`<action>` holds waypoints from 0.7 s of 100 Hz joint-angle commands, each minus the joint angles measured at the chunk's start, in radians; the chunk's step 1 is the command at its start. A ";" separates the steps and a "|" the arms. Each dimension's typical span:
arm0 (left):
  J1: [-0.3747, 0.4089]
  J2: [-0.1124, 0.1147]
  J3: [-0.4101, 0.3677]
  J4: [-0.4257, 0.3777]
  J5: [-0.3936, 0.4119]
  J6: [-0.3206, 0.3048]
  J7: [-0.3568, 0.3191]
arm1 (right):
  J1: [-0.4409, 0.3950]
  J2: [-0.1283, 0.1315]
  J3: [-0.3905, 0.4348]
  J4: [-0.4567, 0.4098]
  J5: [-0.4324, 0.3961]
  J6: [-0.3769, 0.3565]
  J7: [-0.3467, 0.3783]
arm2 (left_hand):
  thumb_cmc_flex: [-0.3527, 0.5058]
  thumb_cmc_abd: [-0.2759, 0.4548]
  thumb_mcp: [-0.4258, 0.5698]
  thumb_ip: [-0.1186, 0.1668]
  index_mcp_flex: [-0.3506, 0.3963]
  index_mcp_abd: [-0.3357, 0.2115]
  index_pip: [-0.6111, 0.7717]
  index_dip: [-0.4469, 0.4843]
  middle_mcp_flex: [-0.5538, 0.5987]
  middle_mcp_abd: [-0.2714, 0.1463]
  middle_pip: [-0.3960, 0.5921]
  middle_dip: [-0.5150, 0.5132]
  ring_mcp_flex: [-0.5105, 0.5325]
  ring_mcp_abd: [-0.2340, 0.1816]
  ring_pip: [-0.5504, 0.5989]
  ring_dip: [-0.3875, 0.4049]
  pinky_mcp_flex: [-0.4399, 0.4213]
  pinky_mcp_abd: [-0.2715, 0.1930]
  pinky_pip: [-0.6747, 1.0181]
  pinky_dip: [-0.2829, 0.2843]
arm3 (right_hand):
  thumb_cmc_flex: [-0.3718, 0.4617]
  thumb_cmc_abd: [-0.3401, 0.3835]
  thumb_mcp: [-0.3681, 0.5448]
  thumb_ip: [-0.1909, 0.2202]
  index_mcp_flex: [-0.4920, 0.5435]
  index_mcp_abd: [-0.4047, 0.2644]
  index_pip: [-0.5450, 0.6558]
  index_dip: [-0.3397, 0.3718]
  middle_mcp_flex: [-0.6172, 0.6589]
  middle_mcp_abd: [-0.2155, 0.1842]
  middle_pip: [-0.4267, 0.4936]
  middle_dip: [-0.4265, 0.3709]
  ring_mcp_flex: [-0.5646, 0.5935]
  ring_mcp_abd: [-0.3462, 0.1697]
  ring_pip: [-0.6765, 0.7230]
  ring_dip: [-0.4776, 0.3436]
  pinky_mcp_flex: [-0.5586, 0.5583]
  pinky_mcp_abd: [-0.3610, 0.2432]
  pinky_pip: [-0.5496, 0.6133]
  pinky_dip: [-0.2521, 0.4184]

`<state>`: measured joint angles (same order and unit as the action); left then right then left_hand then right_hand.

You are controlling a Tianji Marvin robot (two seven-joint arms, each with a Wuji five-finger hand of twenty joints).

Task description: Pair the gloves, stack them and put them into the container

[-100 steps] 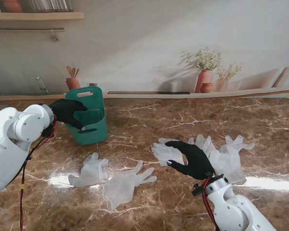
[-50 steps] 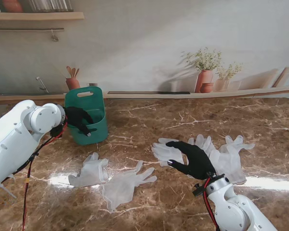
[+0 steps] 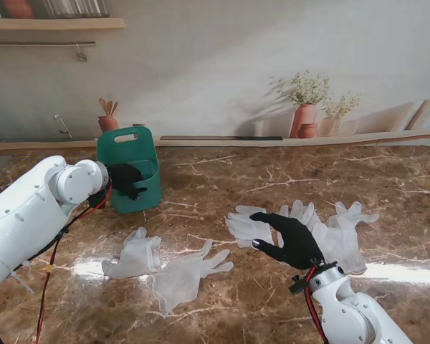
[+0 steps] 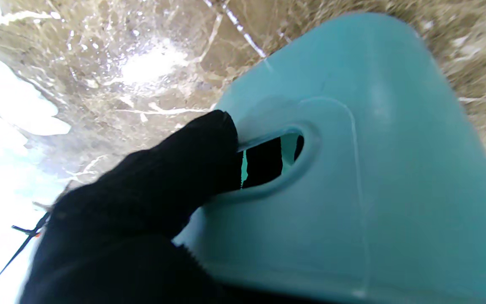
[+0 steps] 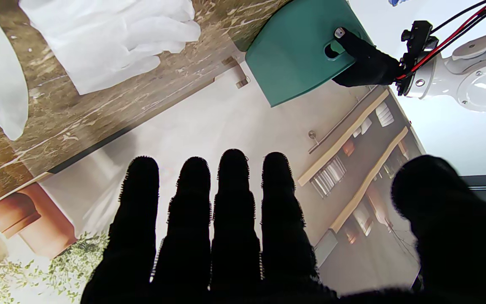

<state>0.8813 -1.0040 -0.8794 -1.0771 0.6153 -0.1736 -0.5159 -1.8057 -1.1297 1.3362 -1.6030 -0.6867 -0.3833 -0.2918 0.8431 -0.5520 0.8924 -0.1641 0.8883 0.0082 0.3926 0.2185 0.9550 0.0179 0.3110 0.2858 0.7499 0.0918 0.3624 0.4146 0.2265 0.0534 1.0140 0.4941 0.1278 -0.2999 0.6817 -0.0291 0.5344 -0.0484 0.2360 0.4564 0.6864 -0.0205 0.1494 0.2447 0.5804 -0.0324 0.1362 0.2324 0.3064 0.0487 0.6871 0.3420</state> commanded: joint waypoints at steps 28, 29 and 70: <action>-0.006 -0.037 0.025 -0.019 -0.029 -0.079 0.102 | -0.010 -0.003 0.000 0.006 0.006 0.004 0.002 | 0.080 0.040 0.090 -0.024 0.141 -0.143 0.144 0.006 0.129 -0.066 -0.024 0.032 0.108 -0.003 0.053 0.035 0.096 0.004 0.094 0.032 | -0.004 -0.009 0.035 0.010 0.021 -0.023 0.000 0.002 0.017 -0.022 0.004 0.019 0.022 0.001 0.005 0.017 -0.005 -0.006 0.009 0.024; -0.008 -0.038 0.028 -0.020 -0.029 -0.080 0.104 | -0.010 -0.003 0.000 0.006 0.006 0.004 0.002 | 0.081 0.040 0.090 -0.023 0.140 -0.143 0.145 0.006 0.129 -0.066 -0.024 0.032 0.108 -0.004 0.053 0.035 0.096 0.004 0.094 0.032 | -0.005 -0.009 0.036 0.010 0.021 -0.023 0.000 0.002 0.017 -0.022 0.004 0.019 0.022 0.001 0.005 0.017 -0.004 -0.006 0.009 0.024; -0.168 -0.138 0.278 0.078 -0.124 -0.069 0.268 | -0.020 -0.010 0.021 0.025 0.008 -0.009 -0.032 | 0.079 0.044 0.089 -0.022 0.131 -0.146 0.152 0.002 0.122 -0.069 -0.025 0.034 0.102 -0.017 0.043 0.043 0.088 -0.012 0.089 0.026 | -0.007 -0.011 0.043 0.008 0.021 -0.021 0.001 0.000 0.020 -0.022 0.004 0.022 0.028 -0.002 0.005 0.019 0.001 -0.010 0.009 0.024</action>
<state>0.7518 -1.0924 -0.6452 -1.0168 0.5173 -0.2511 -0.2623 -1.8117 -1.1361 1.3509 -1.5918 -0.6848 -0.3905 -0.3296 0.8425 -0.5520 0.9019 -0.1808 0.9399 -0.0176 0.4769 0.2050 1.0374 0.0006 0.2944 0.3113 0.8362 0.0954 0.3917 0.4470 0.3242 0.0633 1.0758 0.5147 0.1278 -0.3018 0.7052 -0.0292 0.5344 -0.0484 0.2368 0.4563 0.6872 -0.0205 0.1494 0.2559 0.5897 -0.0318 0.1378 0.2333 0.3064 0.0487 0.6877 0.3425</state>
